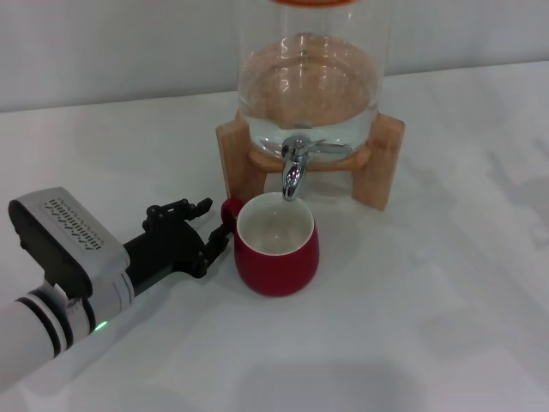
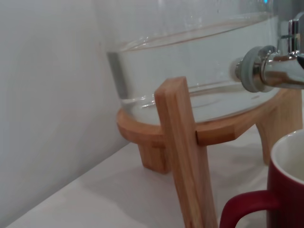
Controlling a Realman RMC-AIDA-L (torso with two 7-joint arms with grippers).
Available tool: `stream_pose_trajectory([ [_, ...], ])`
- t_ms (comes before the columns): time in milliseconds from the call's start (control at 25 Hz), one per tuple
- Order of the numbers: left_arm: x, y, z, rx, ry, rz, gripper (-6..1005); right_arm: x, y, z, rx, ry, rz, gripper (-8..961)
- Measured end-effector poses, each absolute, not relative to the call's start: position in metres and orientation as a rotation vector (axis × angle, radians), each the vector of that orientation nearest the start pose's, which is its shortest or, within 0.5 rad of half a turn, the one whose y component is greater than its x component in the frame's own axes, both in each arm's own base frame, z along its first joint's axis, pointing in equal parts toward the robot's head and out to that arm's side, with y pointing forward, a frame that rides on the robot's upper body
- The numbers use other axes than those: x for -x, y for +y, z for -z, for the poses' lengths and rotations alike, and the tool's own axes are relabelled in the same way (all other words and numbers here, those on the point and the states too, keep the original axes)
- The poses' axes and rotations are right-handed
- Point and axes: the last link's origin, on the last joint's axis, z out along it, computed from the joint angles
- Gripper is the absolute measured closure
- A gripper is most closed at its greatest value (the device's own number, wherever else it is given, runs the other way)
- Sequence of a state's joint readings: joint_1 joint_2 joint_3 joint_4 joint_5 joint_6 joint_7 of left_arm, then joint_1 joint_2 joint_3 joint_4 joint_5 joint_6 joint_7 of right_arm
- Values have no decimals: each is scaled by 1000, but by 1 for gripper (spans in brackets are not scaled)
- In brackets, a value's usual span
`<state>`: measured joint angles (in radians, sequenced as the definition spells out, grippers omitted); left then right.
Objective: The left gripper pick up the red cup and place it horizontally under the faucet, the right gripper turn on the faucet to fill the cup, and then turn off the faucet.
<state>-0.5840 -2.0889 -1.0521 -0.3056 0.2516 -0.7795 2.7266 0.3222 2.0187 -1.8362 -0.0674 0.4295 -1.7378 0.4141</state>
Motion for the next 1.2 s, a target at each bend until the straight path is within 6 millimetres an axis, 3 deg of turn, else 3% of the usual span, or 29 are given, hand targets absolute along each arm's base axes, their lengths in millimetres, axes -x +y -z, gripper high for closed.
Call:
stream_pose_trajectory([
  [1200,264,337,119,2432,-210,388,580,-331,270,-72,1376,276,-1102,99],
])
